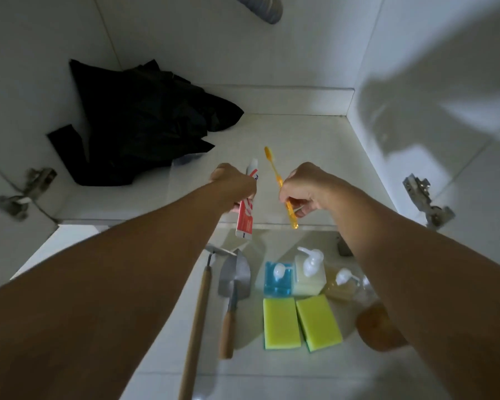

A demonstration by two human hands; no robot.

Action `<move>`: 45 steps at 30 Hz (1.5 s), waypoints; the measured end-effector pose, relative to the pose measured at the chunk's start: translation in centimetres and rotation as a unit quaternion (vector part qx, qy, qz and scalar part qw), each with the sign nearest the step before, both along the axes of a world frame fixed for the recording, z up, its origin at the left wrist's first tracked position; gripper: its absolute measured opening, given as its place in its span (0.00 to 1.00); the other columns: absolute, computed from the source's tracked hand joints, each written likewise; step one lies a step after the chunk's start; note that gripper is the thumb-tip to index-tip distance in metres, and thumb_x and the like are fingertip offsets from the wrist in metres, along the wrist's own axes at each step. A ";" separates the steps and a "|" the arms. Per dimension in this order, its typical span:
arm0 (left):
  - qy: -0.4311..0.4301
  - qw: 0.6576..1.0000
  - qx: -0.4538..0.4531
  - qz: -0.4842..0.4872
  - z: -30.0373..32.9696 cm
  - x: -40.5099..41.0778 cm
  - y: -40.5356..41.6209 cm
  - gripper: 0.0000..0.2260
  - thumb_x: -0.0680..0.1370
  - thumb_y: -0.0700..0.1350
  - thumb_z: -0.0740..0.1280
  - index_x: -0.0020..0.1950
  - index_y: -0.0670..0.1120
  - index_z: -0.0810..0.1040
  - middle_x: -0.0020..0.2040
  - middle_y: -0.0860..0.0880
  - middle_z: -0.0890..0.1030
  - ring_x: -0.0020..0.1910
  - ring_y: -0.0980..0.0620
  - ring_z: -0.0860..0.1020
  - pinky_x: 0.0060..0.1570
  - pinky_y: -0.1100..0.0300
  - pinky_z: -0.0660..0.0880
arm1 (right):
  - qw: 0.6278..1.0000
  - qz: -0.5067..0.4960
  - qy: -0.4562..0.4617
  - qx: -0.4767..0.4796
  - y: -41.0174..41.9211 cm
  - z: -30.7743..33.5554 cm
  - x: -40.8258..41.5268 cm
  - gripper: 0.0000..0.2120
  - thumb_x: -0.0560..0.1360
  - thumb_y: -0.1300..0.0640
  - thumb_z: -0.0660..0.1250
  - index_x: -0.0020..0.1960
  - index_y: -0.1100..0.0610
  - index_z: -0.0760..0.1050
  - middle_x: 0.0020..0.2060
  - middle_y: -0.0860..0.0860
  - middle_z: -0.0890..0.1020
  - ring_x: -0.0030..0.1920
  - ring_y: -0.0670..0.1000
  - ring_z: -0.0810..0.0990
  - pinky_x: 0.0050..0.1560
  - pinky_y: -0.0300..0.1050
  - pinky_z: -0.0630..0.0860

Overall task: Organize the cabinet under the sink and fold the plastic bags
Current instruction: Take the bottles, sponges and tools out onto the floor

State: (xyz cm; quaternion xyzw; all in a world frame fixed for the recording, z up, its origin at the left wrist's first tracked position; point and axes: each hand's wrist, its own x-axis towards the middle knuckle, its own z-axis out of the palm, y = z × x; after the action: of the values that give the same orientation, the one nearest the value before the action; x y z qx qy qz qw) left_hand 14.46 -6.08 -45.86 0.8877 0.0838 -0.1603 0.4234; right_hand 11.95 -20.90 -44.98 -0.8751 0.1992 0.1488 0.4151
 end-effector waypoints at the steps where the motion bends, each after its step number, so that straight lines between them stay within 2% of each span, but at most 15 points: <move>1: 0.002 1.000 0.003 0.001 -0.4 -1.6 0.5 0.16 0.72 0.38 0.72 0.57 0.38 0.73 0.47 0.40 0.81 0.40 0.45 0.82 0.33 0.58 0.79 | 1.000 0.004 0.013 0.004 0.4 0.0 -1.7 0.07 0.70 0.69 0.71 0.48 0.68 0.79 0.41 0.62 0.82 0.37 0.58 0.83 0.37 0.49 0.83; 7: 0.063 0.998 0.009 0.026 -7.0 -11.7 3.9 0.13 0.73 0.37 0.71 0.56 0.36 0.77 0.46 0.40 0.82 0.35 0.46 0.82 0.24 0.60 0.77 | 0.991 0.040 0.130 0.014 3.1 -5.7 -12.1 0.13 0.71 0.68 0.73 0.54 0.69 0.77 0.40 0.63 0.80 0.35 0.57 0.81 0.40 0.51 0.83; 10: 0.107 0.993 0.002 0.040 -11.6 -16.2 4.9 0.13 0.72 0.34 0.71 0.55 0.38 0.75 0.50 0.44 0.81 0.31 0.49 0.80 0.20 0.62 0.75 | 0.983 0.035 0.181 -0.011 4.2 -11.1 -17.1 0.11 0.71 0.66 0.74 0.51 0.69 0.79 0.35 0.61 0.81 0.34 0.57 0.83 0.41 0.53 0.84; 13: 0.135 0.990 0.041 0.019 -16.3 -19.7 5.3 0.16 0.69 0.37 0.73 0.56 0.40 0.77 0.48 0.44 0.82 0.38 0.46 0.83 0.31 0.52 0.82 | 0.977 0.020 0.204 -0.049 5.1 -16.2 -21.8 0.08 0.69 0.65 0.76 0.47 0.66 0.81 0.33 0.60 0.84 0.34 0.57 0.86 0.39 0.50 0.84; 18: 0.128 0.988 0.072 0.036 -22.1 -23.5 5.7 0.11 0.70 0.38 0.69 0.51 0.42 0.79 0.47 0.43 0.83 0.45 0.44 0.83 0.42 0.50 0.82 | 0.976 0.012 0.206 -0.071 6.2 -22.6 -25.9 0.11 0.66 0.65 0.74 0.47 0.59 0.78 0.34 0.57 0.83 0.28 0.55 0.84 0.31 0.47 0.83; 21: 0.123 0.989 0.071 0.038 -24.1 -24.1 6.4 0.08 0.71 0.38 0.69 0.49 0.44 0.81 0.45 0.45 0.83 0.45 0.46 0.83 0.43 0.54 0.82 | 0.973 0.060 0.186 -0.126 6.9 -25.0 -25.9 0.06 0.65 0.64 0.68 0.39 0.58 0.74 0.30 0.52 0.78 0.21 0.50 0.78 0.18 0.36 0.71; 23: 0.113 0.991 0.062 0.039 -24.9 -23.5 6.6 0.07 0.71 0.38 0.71 0.47 0.45 0.83 0.44 0.45 0.84 0.43 0.47 0.83 0.40 0.56 0.81 | 0.970 0.085 0.164 -0.156 7.4 -26.0 -25.2 0.05 0.65 0.63 0.67 0.36 0.57 0.72 0.28 0.50 0.74 0.20 0.48 0.74 0.15 0.33 0.61; 25: 0.098 0.992 0.073 0.027 -25.4 -22.8 6.5 0.06 0.71 0.40 0.73 0.48 0.44 0.84 0.45 0.46 0.84 0.43 0.48 0.83 0.40 0.58 0.80 | 0.973 0.094 0.129 -0.167 7.9 -27.0 -24.5 0.08 0.67 0.60 0.68 0.34 0.55 0.69 0.30 0.49 0.74 0.30 0.52 0.79 0.20 0.34 0.61; 27: 0.085 0.991 0.092 0.040 -25.7 -22.3 6.3 0.08 0.71 0.42 0.74 0.49 0.44 0.83 0.46 0.46 0.84 0.45 0.49 0.83 0.43 0.59 0.79 | 0.979 0.072 0.107 -0.158 8.4 -27.4 -24.1 0.12 0.68 0.57 0.70 0.33 0.54 0.67 0.38 0.51 0.79 0.42 0.54 0.81 0.30 0.36 0.65; 29: 0.078 0.991 0.087 0.068 -26.0 -22.0 6.2 0.10 0.70 0.43 0.76 0.49 0.43 0.84 0.47 0.46 0.84 0.46 0.48 0.82 0.44 0.59 0.78 | 0.982 0.059 0.098 -0.152 8.6 -27.6 -23.9 0.10 0.68 0.53 0.73 0.39 0.55 0.72 0.45 0.51 0.82 0.47 0.53 0.82 0.37 0.38 0.70; 31: 0.082 0.989 0.082 0.087 -26.2 -21.9 6.2 0.10 0.70 0.43 0.77 0.49 0.43 0.83 0.47 0.46 0.83 0.45 0.48 0.81 0.41 0.61 0.75 | 0.986 0.039 0.096 -0.133 8.6 -28.0 -23.8 0.14 0.67 0.51 0.75 0.49 0.56 0.77 0.49 0.52 0.82 0.51 0.53 0.82 0.41 0.38 0.73; 33: 0.084 0.989 0.091 0.081 -26.2 -21.8 6.3 0.09 0.70 0.43 0.76 0.48 0.44 0.81 0.46 0.47 0.82 0.42 0.50 0.79 0.39 0.63 0.72 | 0.984 0.060 0.085 -0.144 8.6 -28.3 -23.7 0.16 0.70 0.49 0.73 0.53 0.56 0.77 0.53 0.52 0.81 0.55 0.54 0.80 0.43 0.37 0.69; 36: 0.075 0.987 0.138 0.042 -25.5 -21.5 6.7 0.08 0.73 0.44 0.73 0.50 0.43 0.80 0.48 0.49 0.82 0.44 0.50 0.81 0.40 0.62 0.76 | 0.981 0.075 0.061 -0.168 8.7 -27.6 -23.6 0.06 0.74 0.52 0.66 0.47 0.54 0.76 0.52 0.53 0.82 0.55 0.55 0.80 0.43 0.38 0.69; 41: 0.010 0.988 0.155 0.023 -20.5 -18.8 7.2 0.19 0.78 0.56 0.63 0.53 0.41 0.81 0.50 0.46 0.83 0.49 0.46 0.82 0.49 0.57 0.78 | 0.988 0.031 -0.001 -0.152 7.9 -23.1 -20.6 0.10 0.74 0.56 0.67 0.53 0.56 0.81 0.51 0.52 0.83 0.53 0.53 0.82 0.50 0.40 0.77; 45: -0.029 0.988 0.143 0.053 -14.3 -13.9 8.3 0.12 0.73 0.44 0.70 0.54 0.41 0.81 0.50 0.44 0.83 0.50 0.46 0.82 0.47 0.57 0.79 | 0.984 0.040 -0.072 -0.160 7.3 -16.7 -15.4 0.10 0.73 0.56 0.67 0.51 0.56 0.83 0.49 0.52 0.85 0.52 0.54 0.82 0.50 0.41 0.77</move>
State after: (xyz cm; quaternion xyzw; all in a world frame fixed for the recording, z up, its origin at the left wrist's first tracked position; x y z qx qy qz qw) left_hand 0.59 2.21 -60.13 0.9376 0.1410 -0.0984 0.3021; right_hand -3.45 -13.56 -61.68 -0.9460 0.1551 0.0678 0.2765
